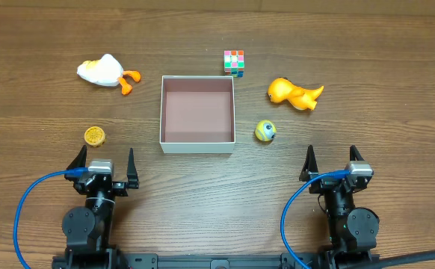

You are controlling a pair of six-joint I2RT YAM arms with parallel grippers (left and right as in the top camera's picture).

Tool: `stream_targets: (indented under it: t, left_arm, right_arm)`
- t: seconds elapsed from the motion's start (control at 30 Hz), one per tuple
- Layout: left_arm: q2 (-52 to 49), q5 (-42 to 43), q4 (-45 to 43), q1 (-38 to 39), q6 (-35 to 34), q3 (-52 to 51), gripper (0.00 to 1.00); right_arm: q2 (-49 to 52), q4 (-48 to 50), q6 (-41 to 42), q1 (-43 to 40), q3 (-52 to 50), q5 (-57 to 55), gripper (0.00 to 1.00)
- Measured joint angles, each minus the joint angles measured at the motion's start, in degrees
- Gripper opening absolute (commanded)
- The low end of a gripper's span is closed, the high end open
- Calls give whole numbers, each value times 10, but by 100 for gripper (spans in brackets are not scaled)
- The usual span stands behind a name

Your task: Pack container

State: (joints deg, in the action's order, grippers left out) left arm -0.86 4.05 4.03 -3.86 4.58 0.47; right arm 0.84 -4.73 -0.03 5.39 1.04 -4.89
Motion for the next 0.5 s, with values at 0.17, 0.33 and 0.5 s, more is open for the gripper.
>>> stream_targets:
  t: [0.17, 0.33, 0.5]
  left_arm:
    - [0, -48, 1, -3, 0, 0, 100]
    - [0, -71, 0, -3, 0, 0, 100]
    - [0, -76, 1, -3, 0, 0, 100]
  right_arm:
    - [0, 0, 0, 0, 0, 0, 100]
    - [0, 0, 0, 0, 0, 0, 100]
    - [0, 0, 0, 0, 0, 0, 100]
